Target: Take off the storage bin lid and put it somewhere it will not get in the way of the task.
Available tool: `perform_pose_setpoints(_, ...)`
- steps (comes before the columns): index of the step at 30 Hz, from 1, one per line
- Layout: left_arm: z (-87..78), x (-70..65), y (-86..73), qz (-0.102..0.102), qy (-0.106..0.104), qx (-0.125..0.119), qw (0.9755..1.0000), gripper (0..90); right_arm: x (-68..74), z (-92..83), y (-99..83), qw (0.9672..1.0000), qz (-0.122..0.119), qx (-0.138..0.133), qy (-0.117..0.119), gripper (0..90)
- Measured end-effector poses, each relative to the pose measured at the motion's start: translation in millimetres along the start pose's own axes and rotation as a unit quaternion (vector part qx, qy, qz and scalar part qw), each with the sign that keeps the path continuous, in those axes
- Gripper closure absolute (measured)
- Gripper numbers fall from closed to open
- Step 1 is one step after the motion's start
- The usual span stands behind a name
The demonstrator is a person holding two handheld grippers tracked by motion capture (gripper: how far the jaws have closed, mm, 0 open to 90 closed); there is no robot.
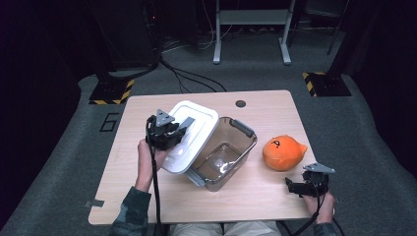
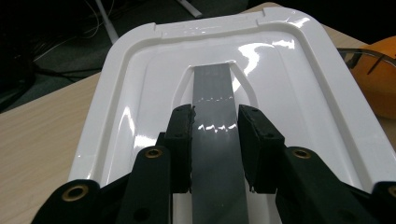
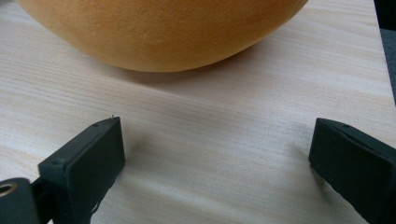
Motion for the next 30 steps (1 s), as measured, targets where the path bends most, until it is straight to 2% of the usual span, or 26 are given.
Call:
perform_pose_setpoints(13, -13.8, 29.0, -19.2, -0.032, 0.022, 0.000, 0.9992, 66.2, 0.0, 0.0, 0.0, 1.0000, 0.000, 0.000, 0.000, 2.6)
perform_pose_setpoints(14, -14.5, 31.0, -21.1, -0.039, 0.023, -0.003, 0.9990, 66.1, 0.0, 0.0, 0.0, 1.0000, 0.000, 0.000, 0.000, 2.6)
perform_pose_setpoints(30, -23.4, 52.6, -47.1, -0.065, 0.046, 0.006, 0.9968, 66.2, 0.2, -0.1, -0.2, 1.0000, 0.001, 0.000, 0.000, 2.7)
Point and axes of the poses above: each handheld gripper's, and its own axes: z roughly forward along the jaws, y roughly out of its top, x roughly to its left, the point moved 2 cm from there along z, roughly forward along the jaws, and after that the axes turned 12 degrees about x, right-handed, at the moved point
